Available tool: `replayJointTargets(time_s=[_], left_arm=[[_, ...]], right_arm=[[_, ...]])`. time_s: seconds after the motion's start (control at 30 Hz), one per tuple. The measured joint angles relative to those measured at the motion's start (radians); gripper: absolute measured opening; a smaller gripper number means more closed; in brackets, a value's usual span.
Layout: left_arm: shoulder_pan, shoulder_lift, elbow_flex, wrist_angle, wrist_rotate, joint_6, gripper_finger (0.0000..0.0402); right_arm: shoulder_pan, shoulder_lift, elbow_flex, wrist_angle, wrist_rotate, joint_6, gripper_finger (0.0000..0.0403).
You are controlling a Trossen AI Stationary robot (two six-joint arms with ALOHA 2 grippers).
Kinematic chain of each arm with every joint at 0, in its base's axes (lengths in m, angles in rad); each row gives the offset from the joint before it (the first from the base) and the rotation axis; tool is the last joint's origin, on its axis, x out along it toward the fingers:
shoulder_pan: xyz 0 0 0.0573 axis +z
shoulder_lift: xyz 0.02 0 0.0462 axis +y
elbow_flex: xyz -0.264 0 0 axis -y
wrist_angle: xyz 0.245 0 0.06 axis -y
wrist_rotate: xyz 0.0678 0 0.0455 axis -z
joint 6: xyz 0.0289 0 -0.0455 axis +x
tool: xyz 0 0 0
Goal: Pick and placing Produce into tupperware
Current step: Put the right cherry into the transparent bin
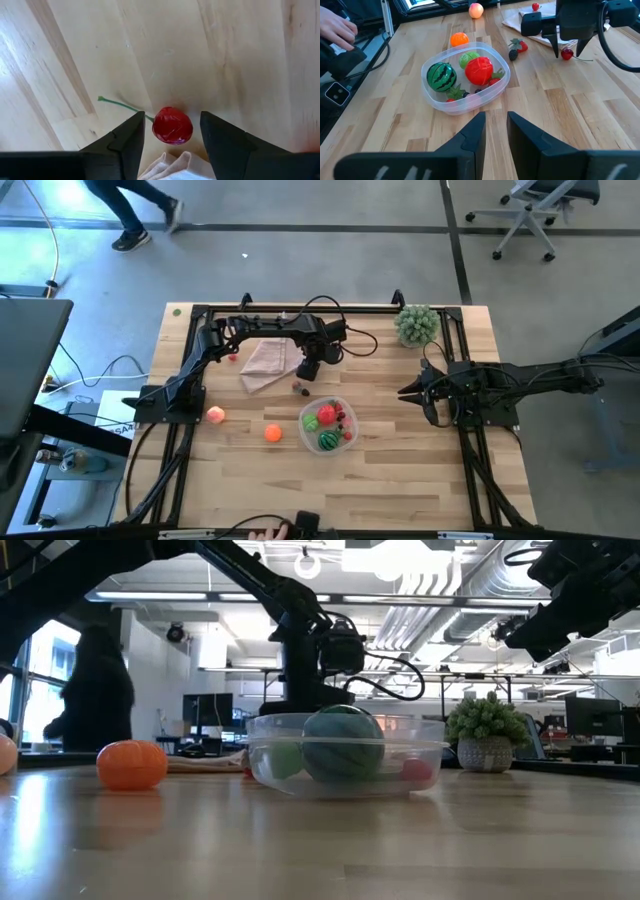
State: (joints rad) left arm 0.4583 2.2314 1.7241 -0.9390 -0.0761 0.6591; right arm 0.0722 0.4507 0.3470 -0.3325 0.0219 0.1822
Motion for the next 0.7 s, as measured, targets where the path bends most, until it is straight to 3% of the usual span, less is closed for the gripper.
replayJointTargets(time_s=[0.23,0.7], left_arm=[[0.0,0.0,0.0,-0.003,-0.008,-0.012,0.0148],[0.0,0.0,0.0,0.002,-0.02,-0.038,0.0127]], right_arm=[[0.0,0.0,0.0,0.0,0.0,0.0,0.0068],[0.0,0.0,0.0,0.0,0.0,0.0,0.0068]])
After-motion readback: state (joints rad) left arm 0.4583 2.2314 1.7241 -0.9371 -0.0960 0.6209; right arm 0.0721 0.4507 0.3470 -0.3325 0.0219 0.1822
